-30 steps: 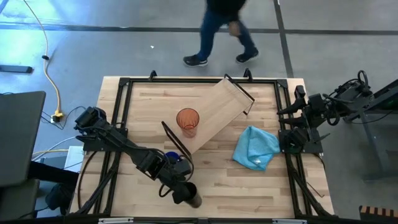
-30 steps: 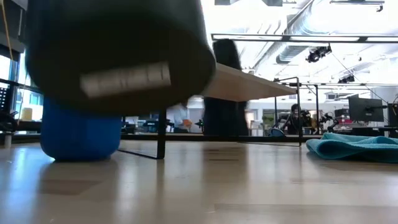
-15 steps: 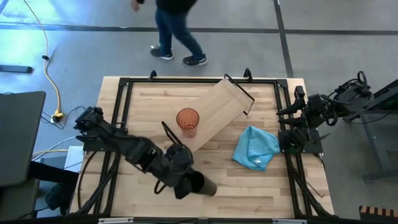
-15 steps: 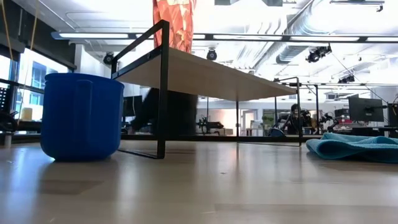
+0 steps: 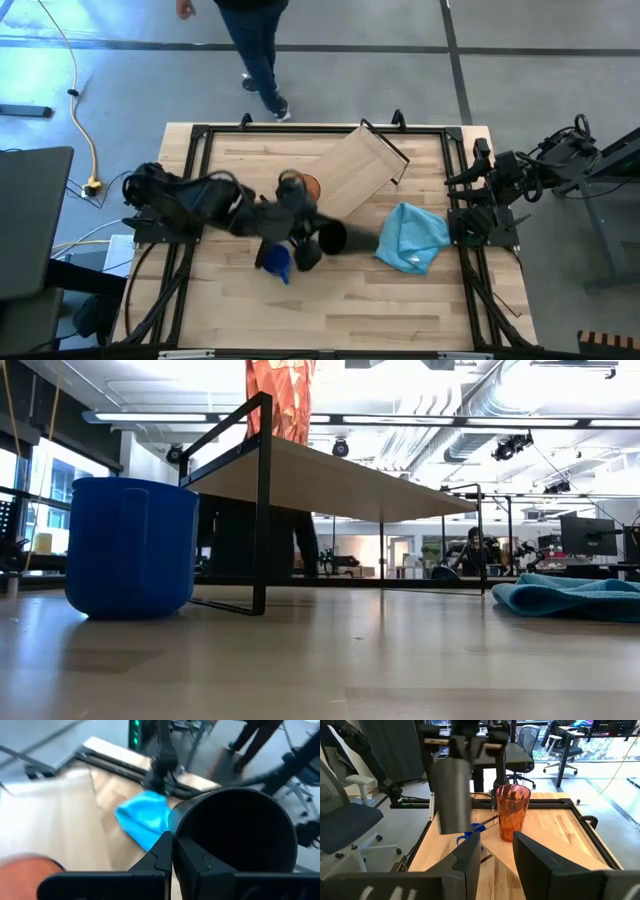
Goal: Stack small to large cups/mugs on shelf
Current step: Put the black cup on the shelf
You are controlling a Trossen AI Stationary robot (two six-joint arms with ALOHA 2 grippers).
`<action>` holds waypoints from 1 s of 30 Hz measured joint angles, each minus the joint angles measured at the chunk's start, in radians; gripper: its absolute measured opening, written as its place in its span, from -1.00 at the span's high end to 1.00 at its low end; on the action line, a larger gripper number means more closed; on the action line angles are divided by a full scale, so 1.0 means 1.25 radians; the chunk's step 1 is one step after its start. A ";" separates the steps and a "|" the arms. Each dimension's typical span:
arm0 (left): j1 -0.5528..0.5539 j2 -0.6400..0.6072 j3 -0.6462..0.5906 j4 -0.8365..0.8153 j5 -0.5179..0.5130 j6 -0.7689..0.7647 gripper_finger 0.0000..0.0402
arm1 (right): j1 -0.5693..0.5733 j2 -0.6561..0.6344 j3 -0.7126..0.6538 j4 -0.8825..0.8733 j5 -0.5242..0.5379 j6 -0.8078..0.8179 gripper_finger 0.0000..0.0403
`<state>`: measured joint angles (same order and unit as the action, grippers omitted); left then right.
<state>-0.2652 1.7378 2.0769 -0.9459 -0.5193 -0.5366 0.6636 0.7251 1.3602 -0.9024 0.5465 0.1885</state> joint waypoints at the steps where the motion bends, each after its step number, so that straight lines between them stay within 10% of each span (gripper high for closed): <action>1: 0.014 0.000 0.009 0.000 -0.001 0.020 1.00 | 0.000 0.000 0.000 0.000 0.000 0.007 0.47; 16: 0.226 0.000 0.180 0.001 0.016 0.287 1.00 | 0.000 0.008 0.000 0.000 0.004 0.066 0.47; 30: 0.479 0.001 0.205 -0.018 0.278 0.327 1.00 | 0.000 0.044 -0.001 0.000 0.066 0.067 0.47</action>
<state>0.3342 1.7386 2.3337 -0.9681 -0.1721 -0.1274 0.6636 0.7807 1.3594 -0.9020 0.6292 0.2718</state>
